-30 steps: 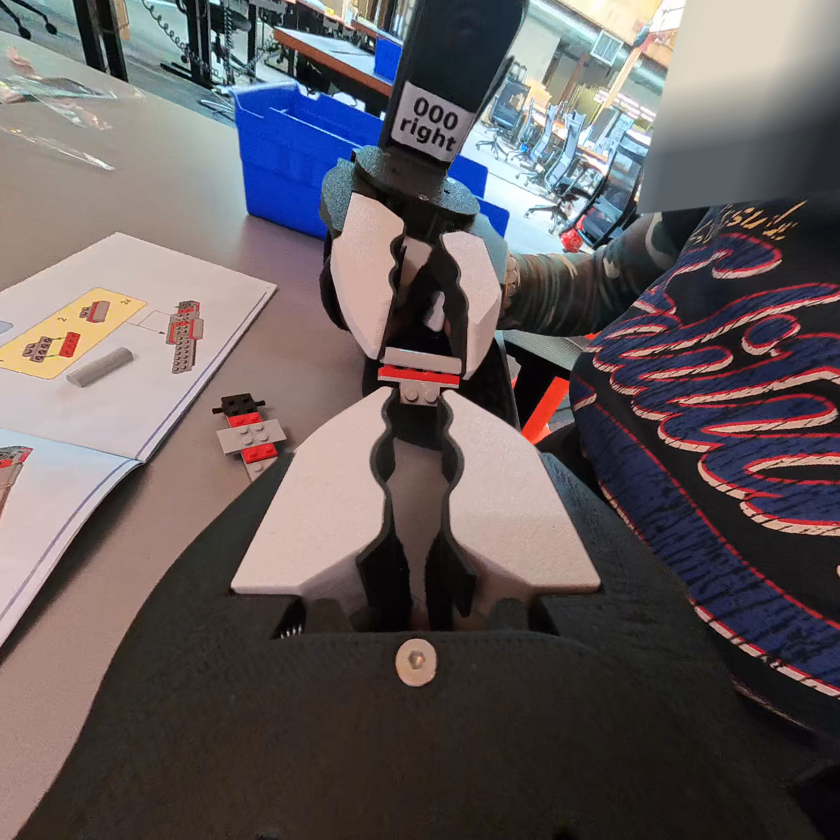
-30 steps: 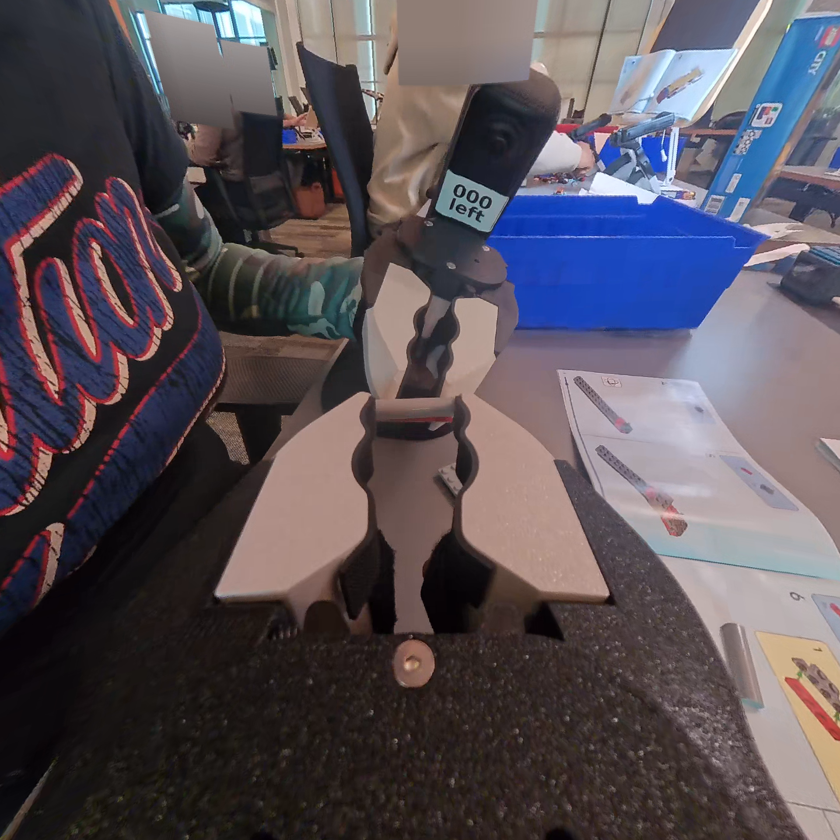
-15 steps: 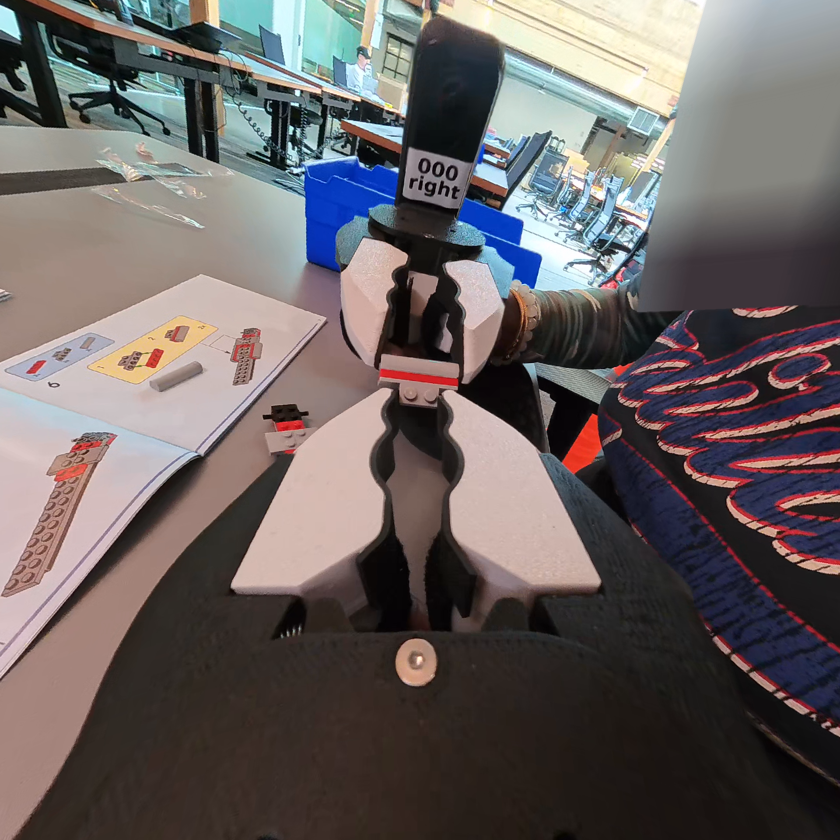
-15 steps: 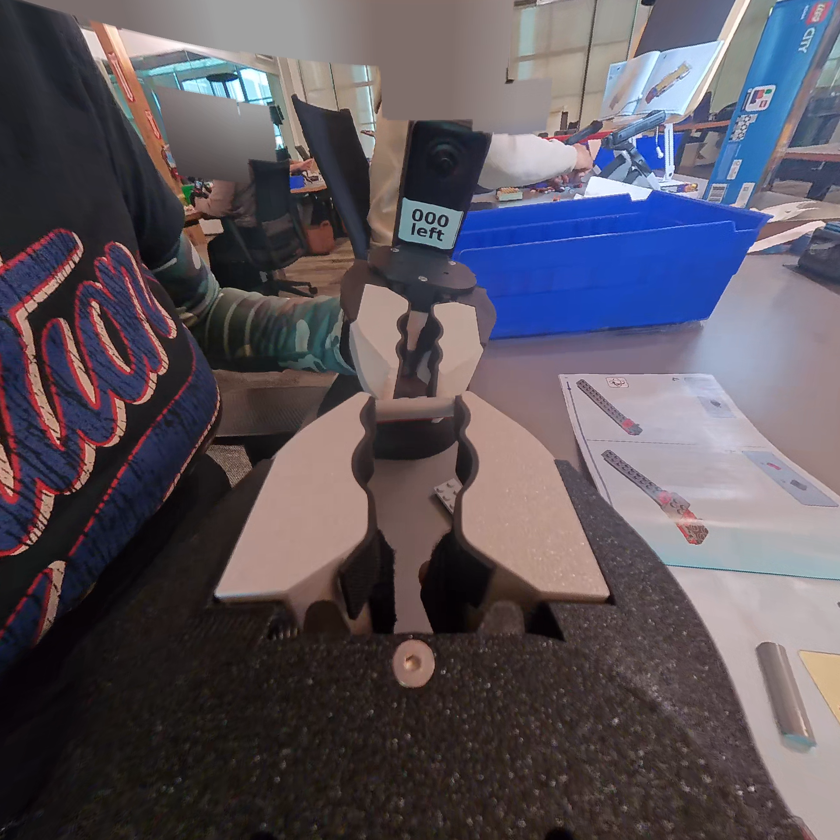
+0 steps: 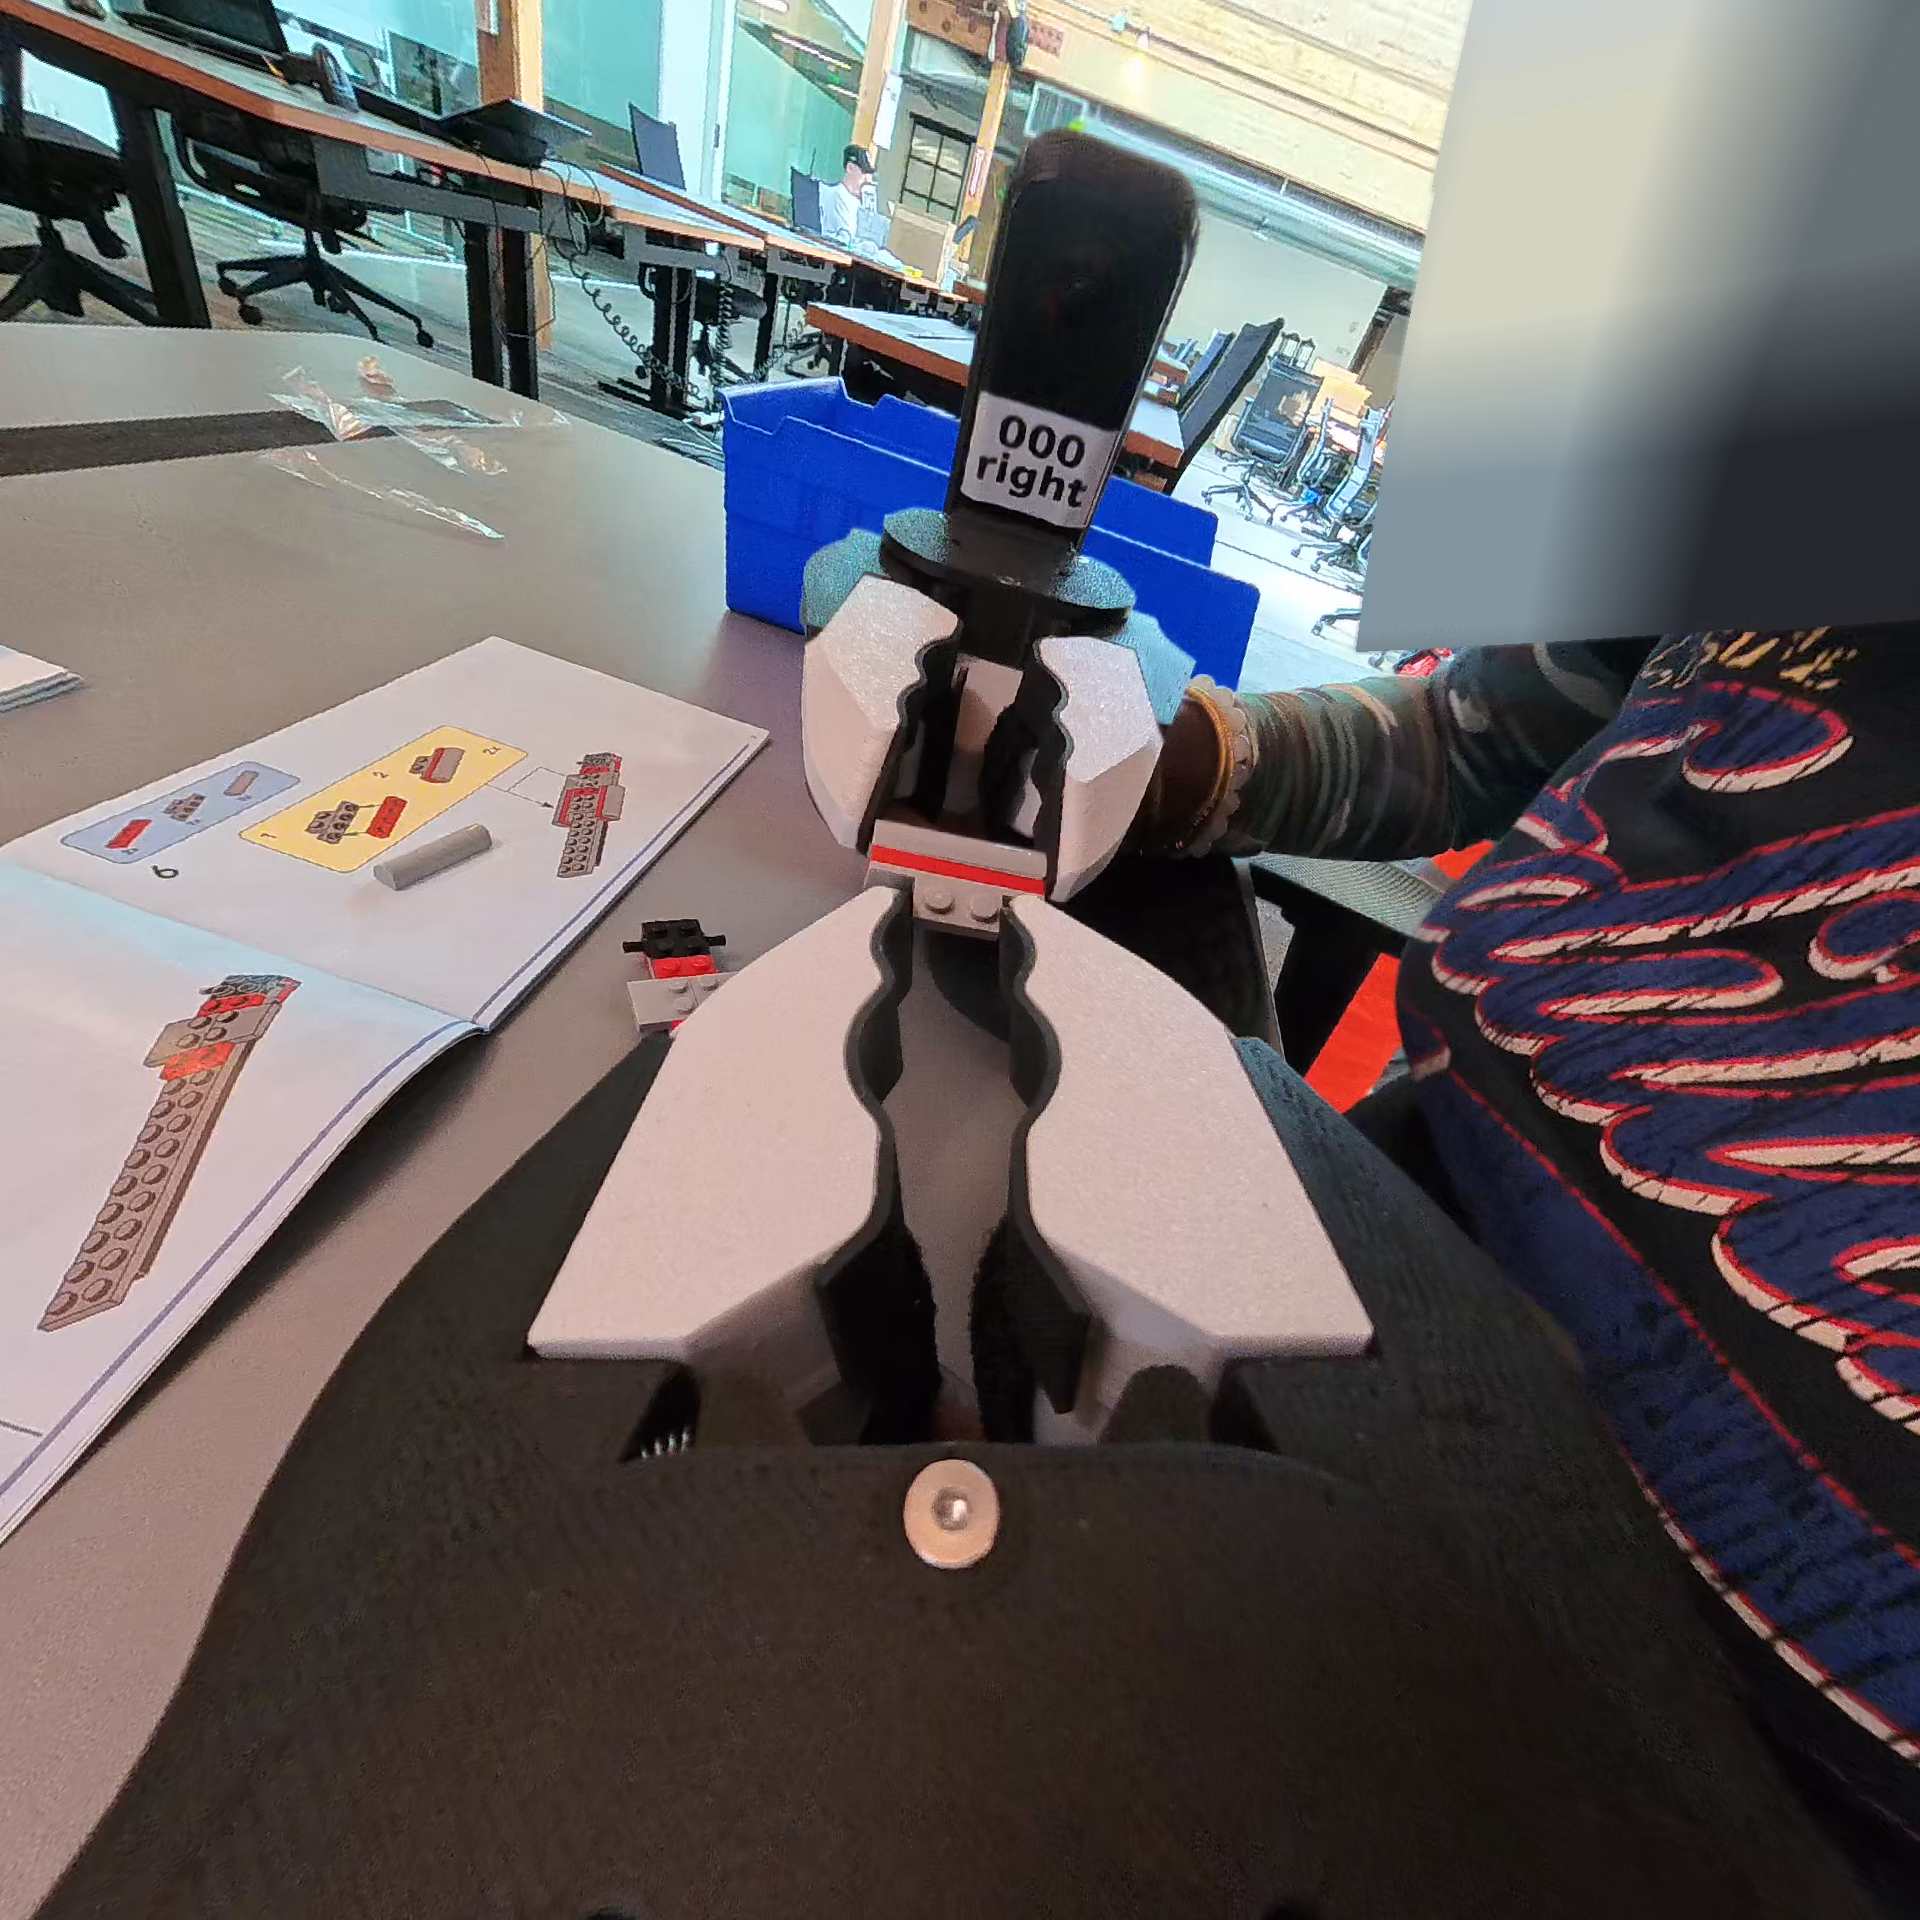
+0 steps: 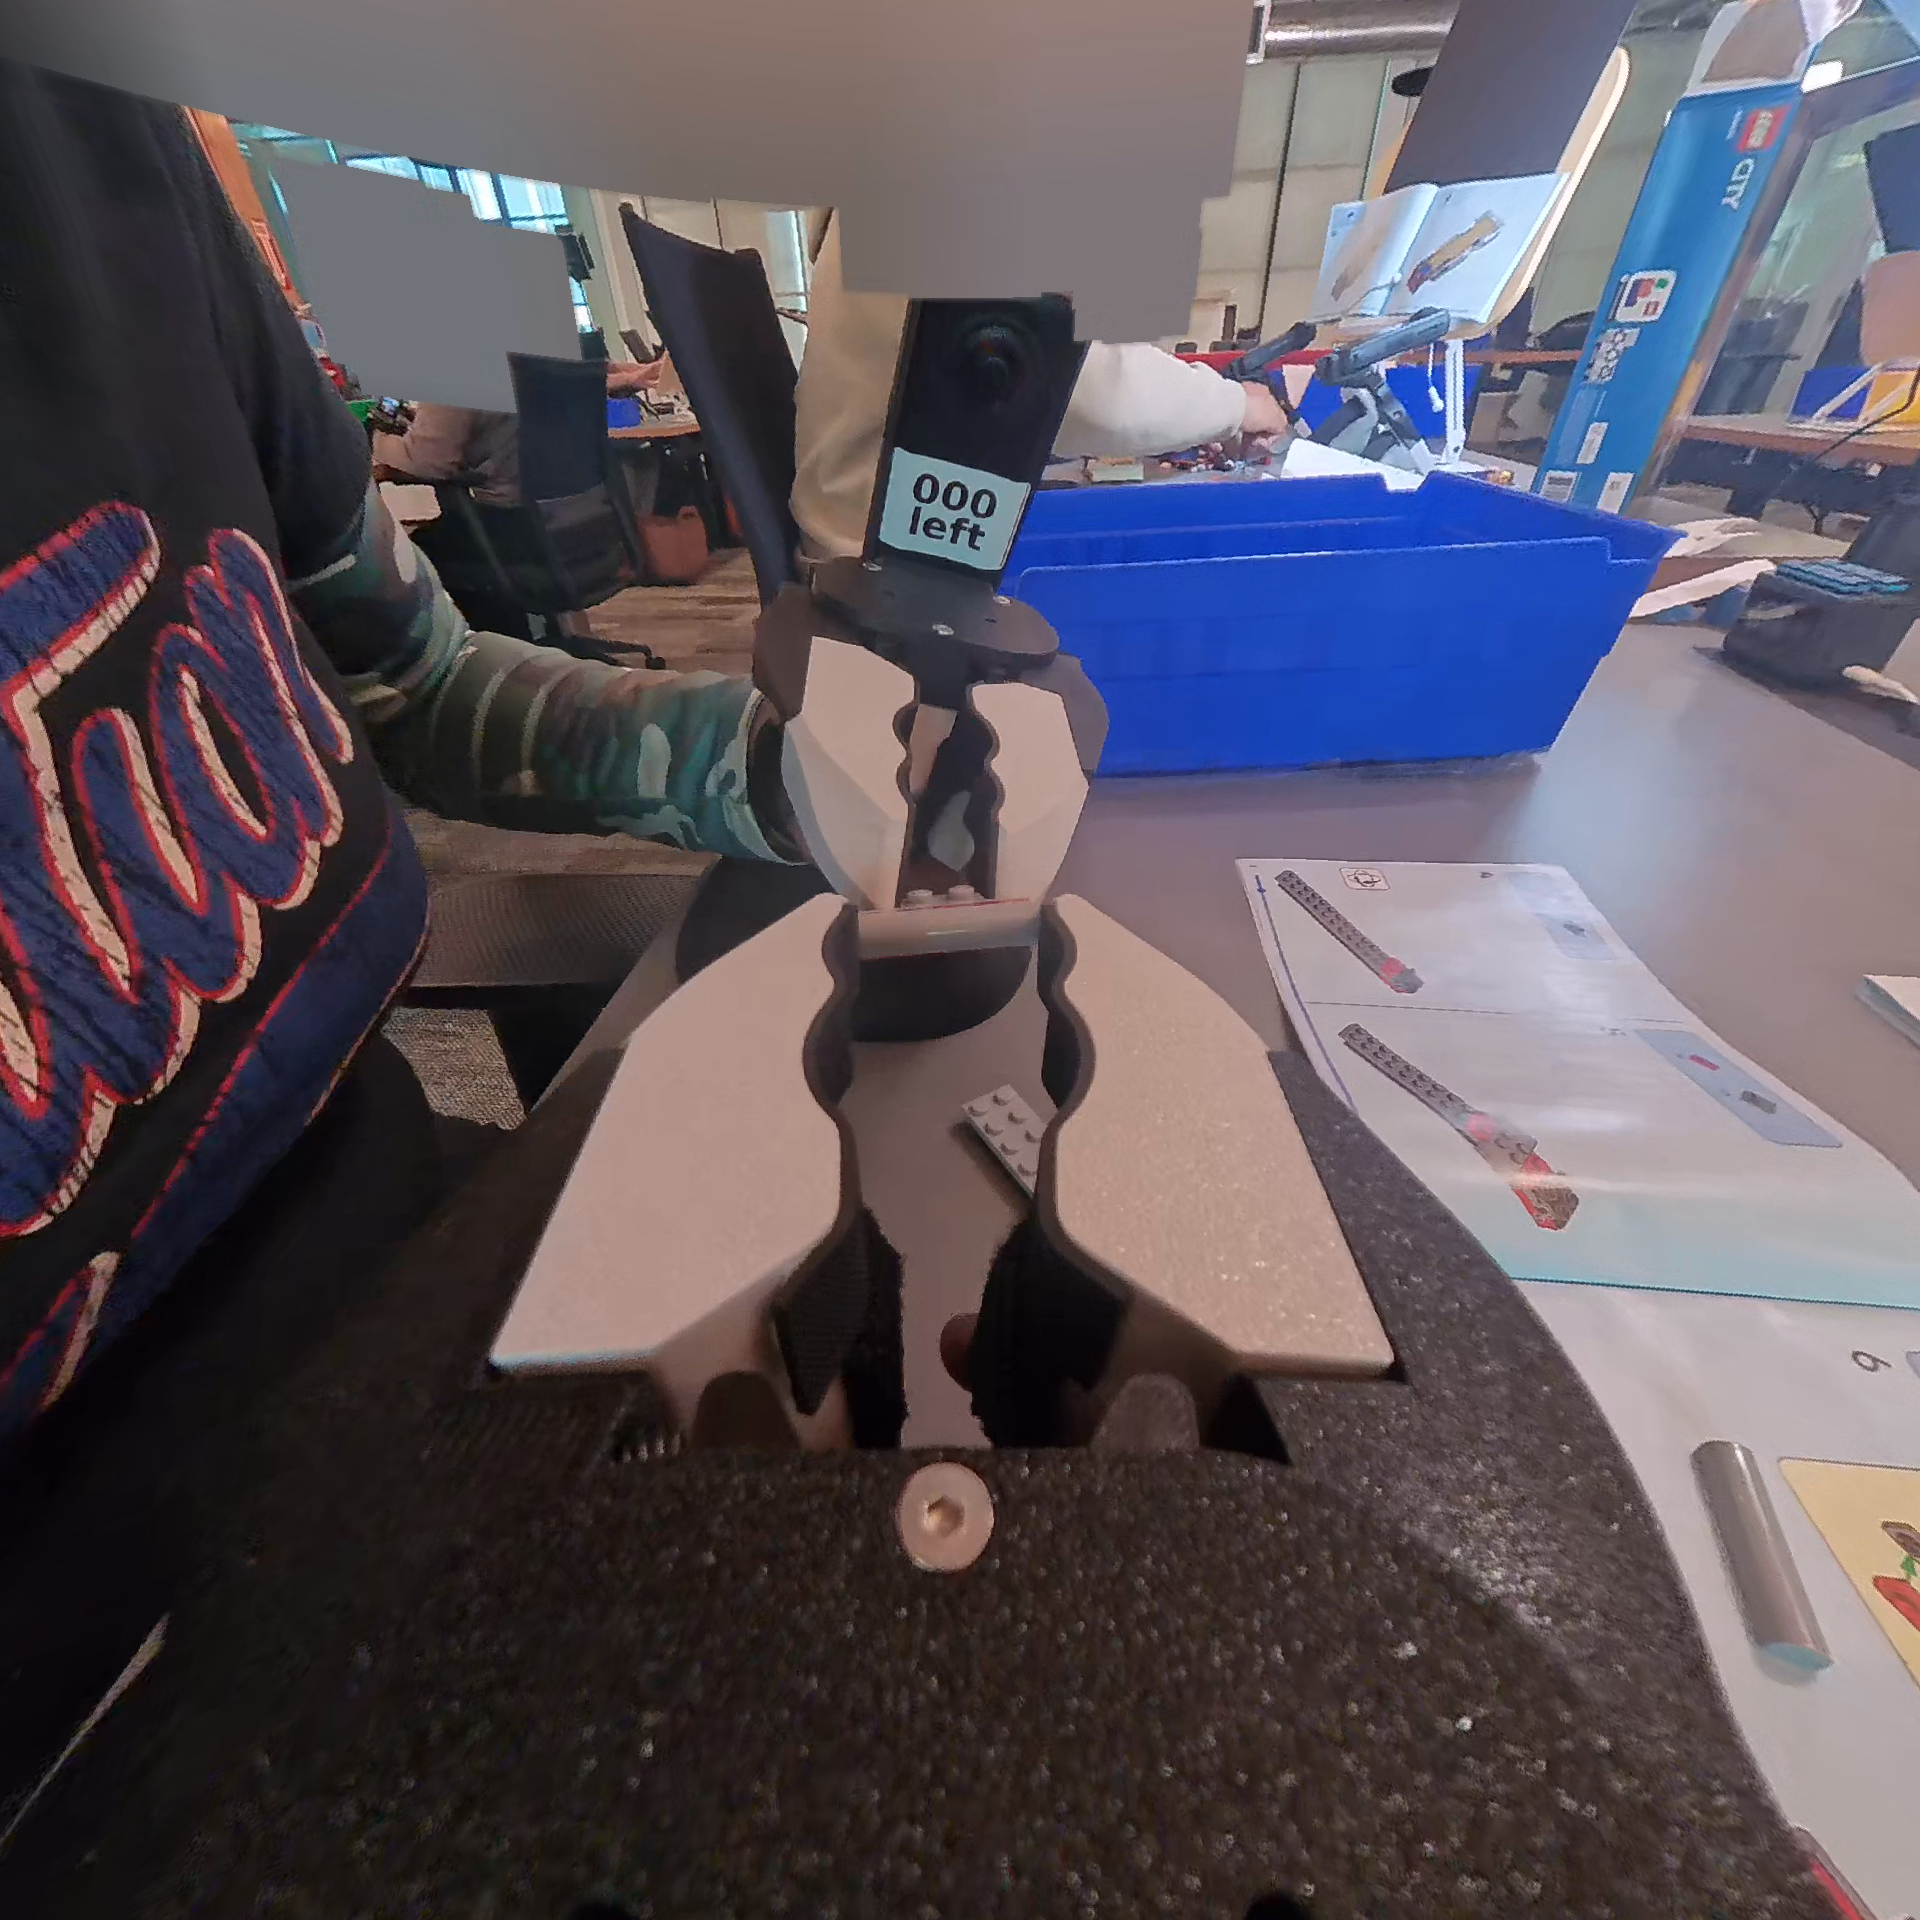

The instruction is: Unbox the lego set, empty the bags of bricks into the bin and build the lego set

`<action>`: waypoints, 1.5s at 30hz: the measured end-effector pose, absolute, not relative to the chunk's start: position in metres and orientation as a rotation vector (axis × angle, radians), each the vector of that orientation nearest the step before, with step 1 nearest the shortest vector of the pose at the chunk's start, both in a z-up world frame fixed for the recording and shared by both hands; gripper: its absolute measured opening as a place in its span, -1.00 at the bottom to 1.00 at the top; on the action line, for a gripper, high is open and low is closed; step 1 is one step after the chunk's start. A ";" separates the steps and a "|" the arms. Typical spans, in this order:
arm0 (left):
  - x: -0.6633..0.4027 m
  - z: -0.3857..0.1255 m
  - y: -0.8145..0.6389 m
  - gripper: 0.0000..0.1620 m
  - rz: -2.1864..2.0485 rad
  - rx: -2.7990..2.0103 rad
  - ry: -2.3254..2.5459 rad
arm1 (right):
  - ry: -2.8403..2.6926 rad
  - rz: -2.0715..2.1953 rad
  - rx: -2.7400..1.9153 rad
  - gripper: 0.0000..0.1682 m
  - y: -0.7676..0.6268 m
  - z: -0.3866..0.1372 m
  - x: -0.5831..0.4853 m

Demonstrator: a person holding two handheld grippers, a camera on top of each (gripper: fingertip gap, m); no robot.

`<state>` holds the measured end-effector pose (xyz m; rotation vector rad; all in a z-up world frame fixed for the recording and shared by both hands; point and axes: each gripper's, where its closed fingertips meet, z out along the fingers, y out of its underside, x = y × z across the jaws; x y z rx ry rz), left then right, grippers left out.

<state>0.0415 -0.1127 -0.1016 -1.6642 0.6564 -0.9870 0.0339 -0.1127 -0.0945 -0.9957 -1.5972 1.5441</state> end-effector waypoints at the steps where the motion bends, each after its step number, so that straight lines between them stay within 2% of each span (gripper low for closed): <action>1: 0.042 -0.103 -0.113 -0.81 -0.983 -1.669 0.661 | -1.599 1.549 -0.989 -0.60 -0.113 -0.096 0.034; 45: 0.045 -0.111 -0.112 -0.82 -1.015 -1.727 0.683 | -1.614 1.564 -0.972 -0.61 -0.113 -0.101 0.036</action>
